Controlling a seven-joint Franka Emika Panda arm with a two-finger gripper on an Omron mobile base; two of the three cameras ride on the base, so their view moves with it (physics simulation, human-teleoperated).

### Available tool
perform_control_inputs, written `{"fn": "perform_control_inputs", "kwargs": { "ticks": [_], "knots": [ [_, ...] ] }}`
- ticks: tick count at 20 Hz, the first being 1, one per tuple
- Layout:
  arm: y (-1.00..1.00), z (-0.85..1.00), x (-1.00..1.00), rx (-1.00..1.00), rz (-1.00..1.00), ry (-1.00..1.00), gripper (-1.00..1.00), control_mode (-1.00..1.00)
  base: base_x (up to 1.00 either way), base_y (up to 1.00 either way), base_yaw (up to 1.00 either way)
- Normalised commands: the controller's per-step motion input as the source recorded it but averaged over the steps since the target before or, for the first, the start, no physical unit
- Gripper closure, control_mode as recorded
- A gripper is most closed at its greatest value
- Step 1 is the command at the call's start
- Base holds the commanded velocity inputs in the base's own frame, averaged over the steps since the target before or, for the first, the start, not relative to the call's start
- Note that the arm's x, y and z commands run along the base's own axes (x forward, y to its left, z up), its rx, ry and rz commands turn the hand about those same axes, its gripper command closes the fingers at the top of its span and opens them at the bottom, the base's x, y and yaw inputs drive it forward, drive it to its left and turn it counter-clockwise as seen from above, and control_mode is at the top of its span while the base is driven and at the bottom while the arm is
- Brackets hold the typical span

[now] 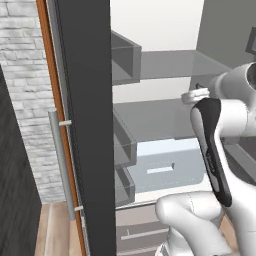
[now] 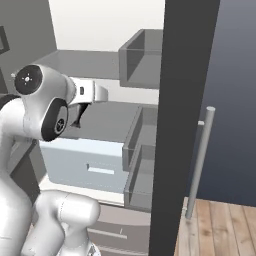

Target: Place one squash and one fish in each tupperware on the nearby counter, to pack two identical lunches.

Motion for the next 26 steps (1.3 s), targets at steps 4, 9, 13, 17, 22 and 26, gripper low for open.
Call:
{"fn": "perform_control_inputs", "kwargs": {
  "ticks": [4, 9, 13, 17, 22, 26],
  "knots": [
    [0.2, 0.0, -0.39, -0.03, 0.03, -0.11, 1.0, 1.0, -0.05, 0.05, 0.02],
    [0.0, 0.0, 0.0, 0.0, 0.0, 0.0, 1.0, 1.0, -0.74, 0.02, 0.01],
    [0.0, 0.0, 0.0, 0.0, 0.0, 0.0, 1.0, 1.0, -0.97, -0.04, 0.0],
    [0.0, 0.0, 0.0, 0.0, 0.0, 0.0, 1.0, 1.0, -0.64, -0.03, 0.09],
    [0.0, 0.0, 0.0, 0.0, 0.0, 0.0, 1.0, 1.0, -0.64, -0.03, 0.1],
    [0.0, 0.0, 0.0, 0.0, 0.0, 0.0, 1.0, 1.0, -0.89, -0.34, 0.0]
  ]
}}
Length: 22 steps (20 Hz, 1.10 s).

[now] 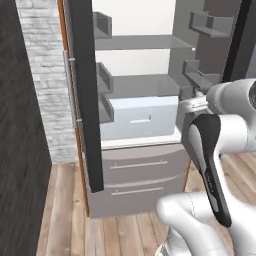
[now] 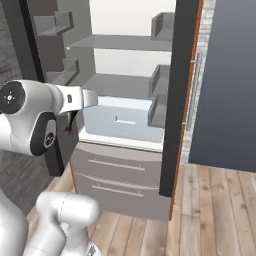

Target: Place one squash and one fish in each tupperware on the nearby counter, to pack two identical lunches.

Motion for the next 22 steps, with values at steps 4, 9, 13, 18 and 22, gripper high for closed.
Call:
{"fn": "perform_control_inputs", "kwargs": {
  "ticks": [4, 9, 13, 18, 22],
  "knots": [
    [0.0, 0.0, 0.0, 0.0, 0.0, 0.0, 1.0, 1.0, -0.62, -0.52, 0.0],
    [0.0, 0.0, 0.0, 0.0, 0.0, 0.0, 1.0, 1.0, -0.08, -0.79, 0.0],
    [0.0, 0.0, 0.0, 0.0, 0.0, 0.0, 1.0, 1.0, 0.0, -0.98, 0.0],
    [0.0, 0.0, 0.0, 0.0, 0.0, 0.0, 1.0, 1.0, 0.0, -1.0, 0.0],
    [0.0, 0.0, 0.0, 0.0, 0.0, 0.0, 1.0, 1.0, 0.0, -1.0, 0.0]
  ]
}}
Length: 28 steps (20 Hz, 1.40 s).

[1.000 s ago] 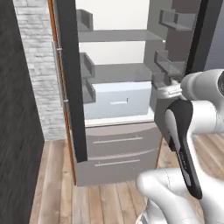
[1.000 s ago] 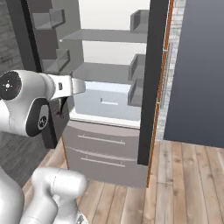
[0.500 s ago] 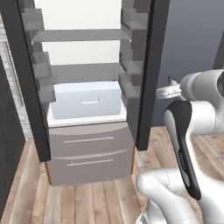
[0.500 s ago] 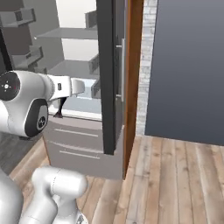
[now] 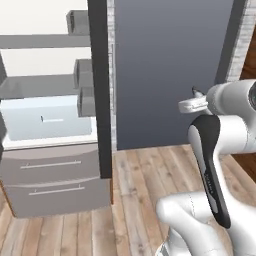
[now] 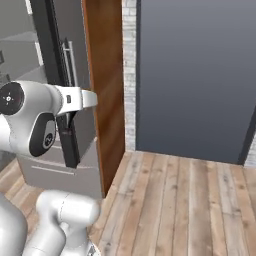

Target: Place one squash and one fish in each tupperware on the nearby counter, to pack two identical lunches.

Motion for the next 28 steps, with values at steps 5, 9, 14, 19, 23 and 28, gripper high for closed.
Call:
{"fn": "perform_control_inputs", "kwargs": {
  "ticks": [5, 9, 14, 19, 23, 28],
  "knots": [
    [0.0, 0.0, 0.0, 0.0, 0.0, 0.0, 1.0, 1.0, 0.0, -1.0, 0.01],
    [0.0, 0.0, 0.0, 0.0, 0.0, 0.0, 1.0, 1.0, 0.0, -1.0, 0.09],
    [0.0, 0.0, 0.0, 0.0, 0.0, 0.0, 1.0, 1.0, -0.02, -1.0, 0.32],
    [0.0, 0.0, 0.0, 0.0, 0.0, 0.0, 1.0, 1.0, -0.1, -0.99, 0.51],
    [0.0, 0.0, 0.0, 0.0, 0.0, 0.0, 1.0, 1.0, -0.46, -0.93, 0.57],
    [0.0, 0.0, 0.0, 0.0, 0.0, 0.0, 1.0, 1.0, -0.77, -0.84, 0.53]
  ]
}}
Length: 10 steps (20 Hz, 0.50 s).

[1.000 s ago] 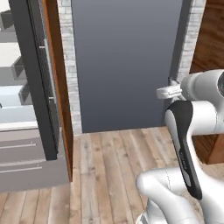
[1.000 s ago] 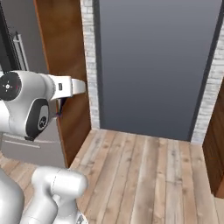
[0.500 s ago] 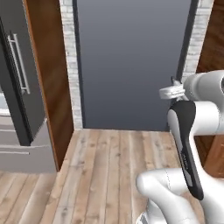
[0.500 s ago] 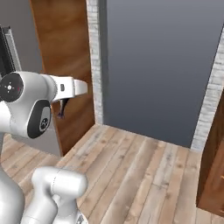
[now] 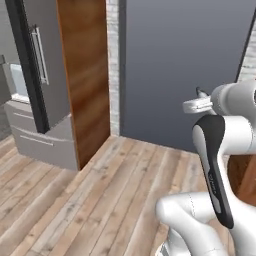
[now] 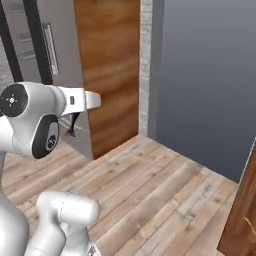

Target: Place one squash and one fish in each tupperware on the nearby counter, to pack two identical lunches.

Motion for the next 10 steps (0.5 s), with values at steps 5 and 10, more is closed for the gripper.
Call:
{"fn": "perform_control_inputs", "kwargs": {
  "ticks": [5, 10],
  "knots": [
    [0.0, 0.0, 0.0, 0.0, 0.0, 0.0, 1.0, 1.0, -0.96, -0.59, 0.45],
    [0.0, 0.0, 0.0, 0.0, 0.0, 0.0, 1.0, 1.0, -1.0, -0.02, 0.34]
  ]
}}
